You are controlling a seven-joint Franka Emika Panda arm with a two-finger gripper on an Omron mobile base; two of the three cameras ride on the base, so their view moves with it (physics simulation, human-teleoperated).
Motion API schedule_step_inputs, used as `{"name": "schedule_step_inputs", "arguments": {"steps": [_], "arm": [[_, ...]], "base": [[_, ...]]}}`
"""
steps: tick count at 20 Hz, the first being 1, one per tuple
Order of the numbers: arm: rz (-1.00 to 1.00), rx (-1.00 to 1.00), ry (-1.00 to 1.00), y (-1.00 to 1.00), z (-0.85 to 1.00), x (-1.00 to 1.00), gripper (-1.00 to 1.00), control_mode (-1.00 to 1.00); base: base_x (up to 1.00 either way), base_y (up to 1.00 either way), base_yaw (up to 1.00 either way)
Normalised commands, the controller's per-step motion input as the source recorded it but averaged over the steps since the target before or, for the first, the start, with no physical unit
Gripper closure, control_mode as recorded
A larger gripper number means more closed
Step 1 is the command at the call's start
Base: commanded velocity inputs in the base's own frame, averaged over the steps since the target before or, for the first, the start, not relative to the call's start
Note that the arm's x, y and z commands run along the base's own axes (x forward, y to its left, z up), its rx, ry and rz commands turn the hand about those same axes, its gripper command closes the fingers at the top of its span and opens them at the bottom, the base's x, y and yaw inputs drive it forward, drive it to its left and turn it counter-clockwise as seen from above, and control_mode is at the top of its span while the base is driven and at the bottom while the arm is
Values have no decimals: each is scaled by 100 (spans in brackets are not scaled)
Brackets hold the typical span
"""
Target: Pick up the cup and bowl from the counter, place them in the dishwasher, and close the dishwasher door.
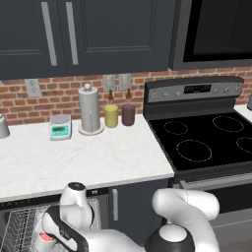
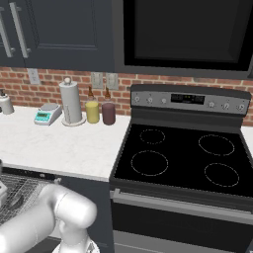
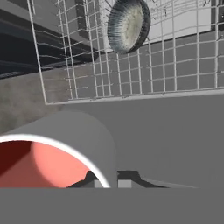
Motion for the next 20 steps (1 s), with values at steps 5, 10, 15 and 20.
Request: {"name": "schedule_step_inputs", "arguments": {"steps": [5,10,15,20], "arm": [[-3,-13,0,11,0,12,100,-100],[-3,-14,0,14,0,27,100,-100],[-4,-14,0,23,-1,42,100,-100],[-2,-7,3,27,-8,38,100,-100]], "base": [[0,0,0],[0,0,0],[0,0,0],[0,0,0]]}}
